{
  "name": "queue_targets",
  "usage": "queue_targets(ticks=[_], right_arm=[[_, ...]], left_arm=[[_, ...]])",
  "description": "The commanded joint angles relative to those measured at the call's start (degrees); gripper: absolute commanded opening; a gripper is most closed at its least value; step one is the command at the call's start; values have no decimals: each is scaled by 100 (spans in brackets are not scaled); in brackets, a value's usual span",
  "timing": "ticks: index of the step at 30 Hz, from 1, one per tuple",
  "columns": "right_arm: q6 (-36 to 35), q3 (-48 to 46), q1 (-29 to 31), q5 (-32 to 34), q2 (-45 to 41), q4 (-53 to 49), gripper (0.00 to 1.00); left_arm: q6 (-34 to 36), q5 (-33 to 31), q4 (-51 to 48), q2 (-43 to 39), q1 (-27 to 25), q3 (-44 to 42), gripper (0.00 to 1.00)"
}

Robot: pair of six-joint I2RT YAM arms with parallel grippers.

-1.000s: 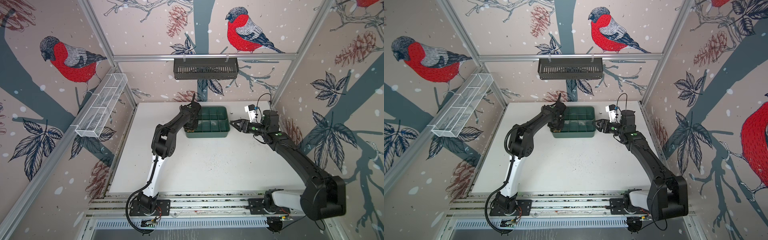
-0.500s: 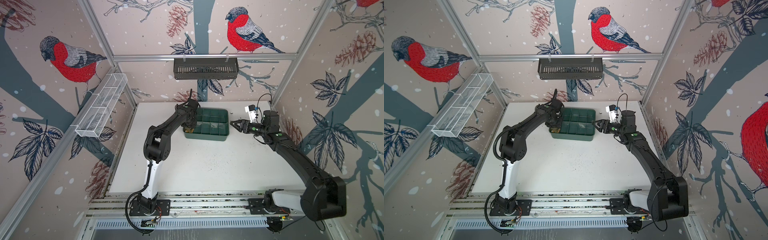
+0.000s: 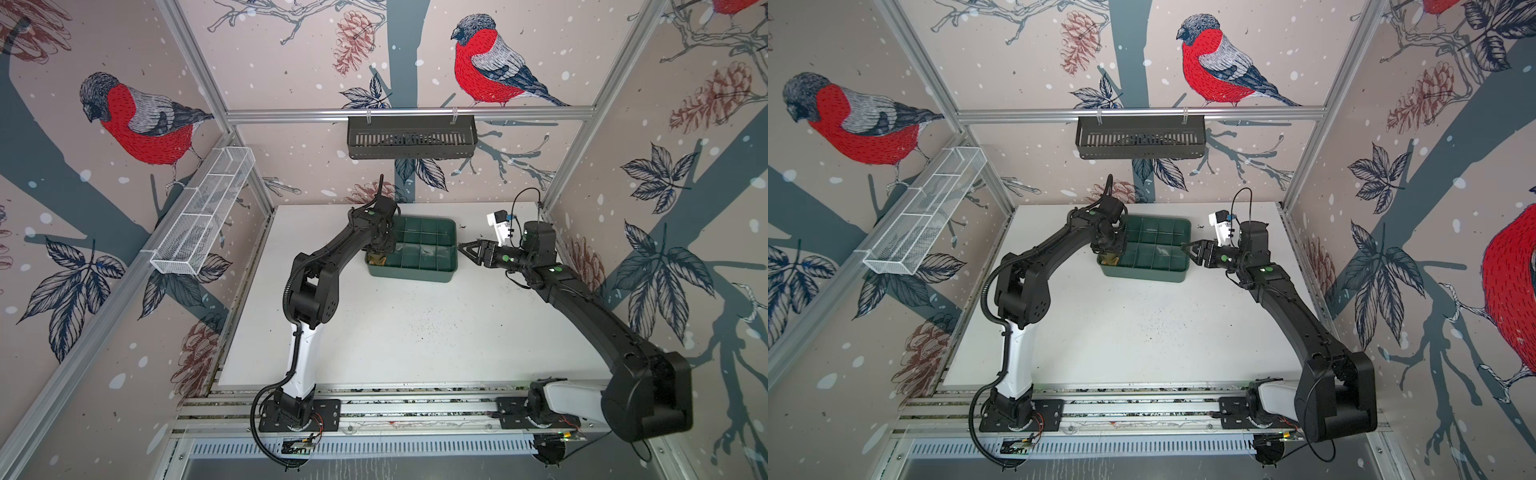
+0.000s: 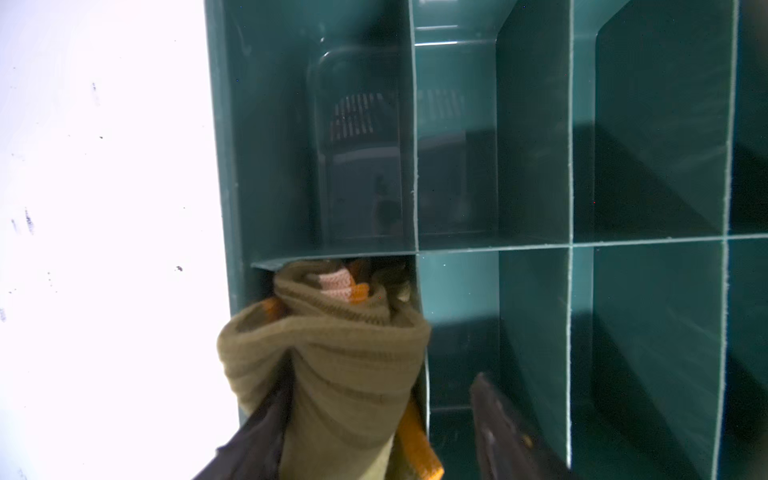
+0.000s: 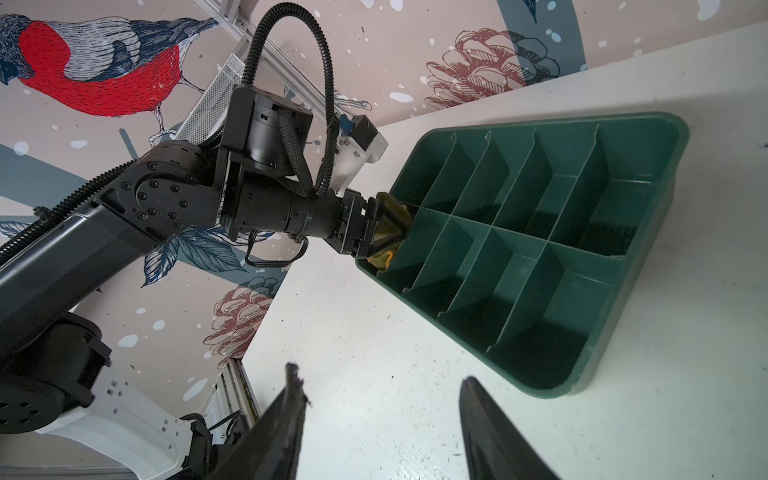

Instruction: Roll the socks

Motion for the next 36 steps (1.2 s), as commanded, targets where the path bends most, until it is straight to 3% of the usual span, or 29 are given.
queue_targets(ticks=[1, 7, 21, 24, 28, 33, 36], right_arm=[[-27, 14, 11, -19, -20, 33, 61], [-29, -8, 20, -8, -46, 29, 62], [-195, 117, 292, 212, 61, -120, 59], [-418, 451, 723, 553, 251, -398, 50], [-646, 1052, 1473, 1128, 693, -728, 28], [-889, 1980, 2333, 1816, 1626, -920, 7], [-1074, 2638, 2694, 2400, 2324, -1010, 3]], left_arm=[[-48, -67, 101, -134, 18, -82, 72], [-136, -45, 376, -438, 52, -436, 83], [-391, -209, 1432, -1807, 96, -1532, 82], [-517, -24, 1943, -2465, 160, -1994, 73], [-762, 251, 2773, -3650, 262, -2973, 58], [-856, 424, 3863, -5277, 378, -4485, 55], [-881, 555, 3775, -5904, 514, -4891, 55]])
